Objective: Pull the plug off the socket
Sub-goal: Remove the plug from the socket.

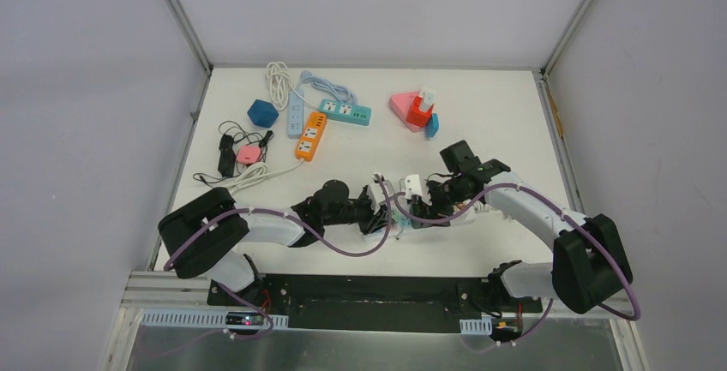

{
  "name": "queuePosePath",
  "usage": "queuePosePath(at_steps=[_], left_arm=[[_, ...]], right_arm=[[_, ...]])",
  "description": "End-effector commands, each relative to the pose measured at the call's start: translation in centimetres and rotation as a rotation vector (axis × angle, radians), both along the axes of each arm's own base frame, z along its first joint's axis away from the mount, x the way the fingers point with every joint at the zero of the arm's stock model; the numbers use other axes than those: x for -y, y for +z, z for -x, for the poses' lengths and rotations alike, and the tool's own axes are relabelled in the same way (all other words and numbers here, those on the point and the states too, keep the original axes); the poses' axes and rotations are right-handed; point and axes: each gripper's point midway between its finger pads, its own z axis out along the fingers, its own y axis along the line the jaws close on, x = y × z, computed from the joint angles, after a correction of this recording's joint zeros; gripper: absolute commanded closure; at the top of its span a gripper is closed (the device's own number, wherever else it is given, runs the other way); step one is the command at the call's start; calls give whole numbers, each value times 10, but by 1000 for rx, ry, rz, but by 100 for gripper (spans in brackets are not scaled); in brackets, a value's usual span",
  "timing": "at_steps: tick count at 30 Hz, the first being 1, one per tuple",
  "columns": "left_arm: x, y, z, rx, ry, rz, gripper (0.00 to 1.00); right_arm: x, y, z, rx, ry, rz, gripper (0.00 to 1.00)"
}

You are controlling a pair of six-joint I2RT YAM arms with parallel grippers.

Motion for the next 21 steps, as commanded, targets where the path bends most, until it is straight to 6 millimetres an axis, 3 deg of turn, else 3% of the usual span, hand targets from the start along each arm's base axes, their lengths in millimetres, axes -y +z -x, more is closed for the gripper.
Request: queuePosePath(at_steps=[1, 5, 10, 15, 17, 21], left_arm=[[4, 43, -3, 148, 14, 87, 100], [0, 55, -6, 177, 52, 69, 100], [4, 70, -3, -19, 13, 219, 100], [4, 59, -5, 46, 23, 176, 100], [-1, 63, -5, 79, 32, 178, 100], [-10, 67, -1, 94, 26, 128, 100]], right_arm=[[12, -9, -11, 27, -43, 76, 79], [13, -11, -13, 26, -51, 84, 79], [13, -12, -13, 22, -54, 89, 79], [13, -12, -14, 17, -60, 87, 79], [12, -9, -14, 4, -79, 83, 71], [1, 7, -12, -42, -115, 31, 41]])
